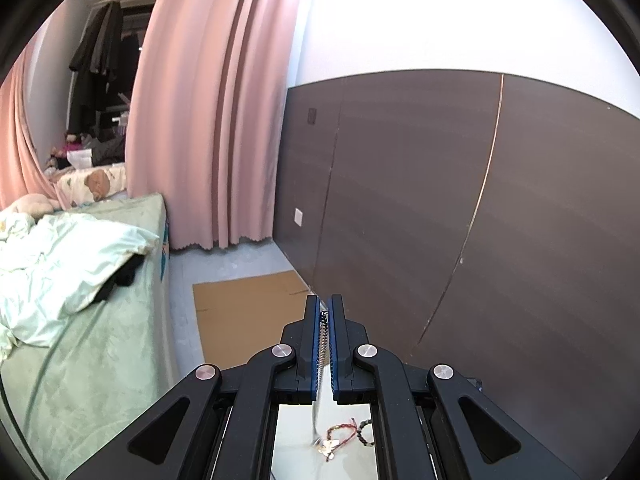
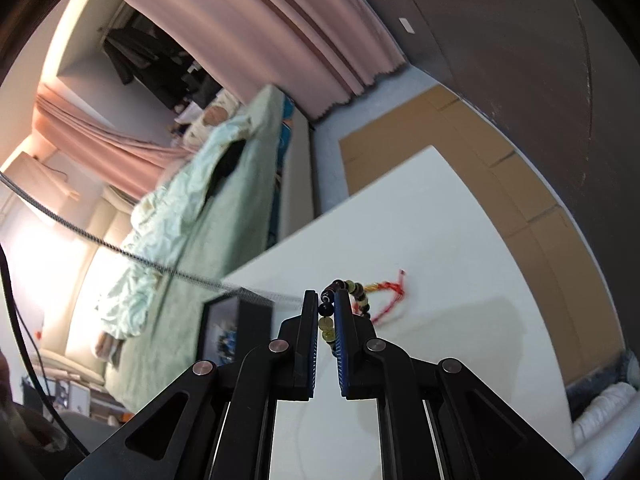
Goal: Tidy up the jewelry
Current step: 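Lift the chain and bracelet and carry both tools over the black box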
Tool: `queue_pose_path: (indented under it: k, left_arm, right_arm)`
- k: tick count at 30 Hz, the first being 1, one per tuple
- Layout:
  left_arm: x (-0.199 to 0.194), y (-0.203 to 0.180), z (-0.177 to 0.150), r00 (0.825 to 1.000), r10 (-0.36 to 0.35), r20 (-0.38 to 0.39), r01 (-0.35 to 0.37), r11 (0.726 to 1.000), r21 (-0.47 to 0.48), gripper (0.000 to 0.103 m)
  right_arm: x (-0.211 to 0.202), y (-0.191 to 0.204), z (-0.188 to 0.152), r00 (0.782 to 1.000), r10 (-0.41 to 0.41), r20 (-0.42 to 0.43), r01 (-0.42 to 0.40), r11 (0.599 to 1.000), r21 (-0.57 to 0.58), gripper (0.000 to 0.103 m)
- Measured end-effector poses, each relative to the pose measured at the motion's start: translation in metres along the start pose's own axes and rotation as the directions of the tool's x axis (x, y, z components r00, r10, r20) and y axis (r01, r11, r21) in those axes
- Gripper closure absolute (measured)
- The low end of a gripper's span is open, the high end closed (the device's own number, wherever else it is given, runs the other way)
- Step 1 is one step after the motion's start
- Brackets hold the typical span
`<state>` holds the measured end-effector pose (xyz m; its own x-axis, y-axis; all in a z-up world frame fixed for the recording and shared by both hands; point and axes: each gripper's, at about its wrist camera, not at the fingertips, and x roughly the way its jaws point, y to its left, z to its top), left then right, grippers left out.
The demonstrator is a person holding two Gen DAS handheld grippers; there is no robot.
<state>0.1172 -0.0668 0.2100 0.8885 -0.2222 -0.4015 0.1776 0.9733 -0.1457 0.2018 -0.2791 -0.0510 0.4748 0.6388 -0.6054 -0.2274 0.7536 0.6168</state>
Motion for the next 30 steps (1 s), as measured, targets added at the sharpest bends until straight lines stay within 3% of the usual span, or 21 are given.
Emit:
queue_pose_path:
  k: [12, 23, 30]
  left_arm:
    - [-0.038, 0.027, 0.036, 0.995, 0.074, 0.065, -0.074, 0.997, 0.000, 0.099]
    - [-0.065, 0.038, 0.057, 0.986, 0.127, 0.112, -0.129, 0.992, 0.011, 0.099]
    - [-0.049, 0.055, 0.045, 0.985, 0.151, 0.086, -0.152, 0.988, -0.002, 0.099]
  right_arm:
    - [0.001, 0.031, -0.002, 0.992, 0.121, 0.046, -0.118, 0.991, -0.054, 0.093]
    - [0.009, 0.040, -0.008, 0.990, 0.137, 0.034, -0.134, 0.988, -0.074, 0.093]
    - [0.015, 0.043, -0.011, 0.992, 0.125, 0.018, -0.123, 0.989, -0.082, 0.093]
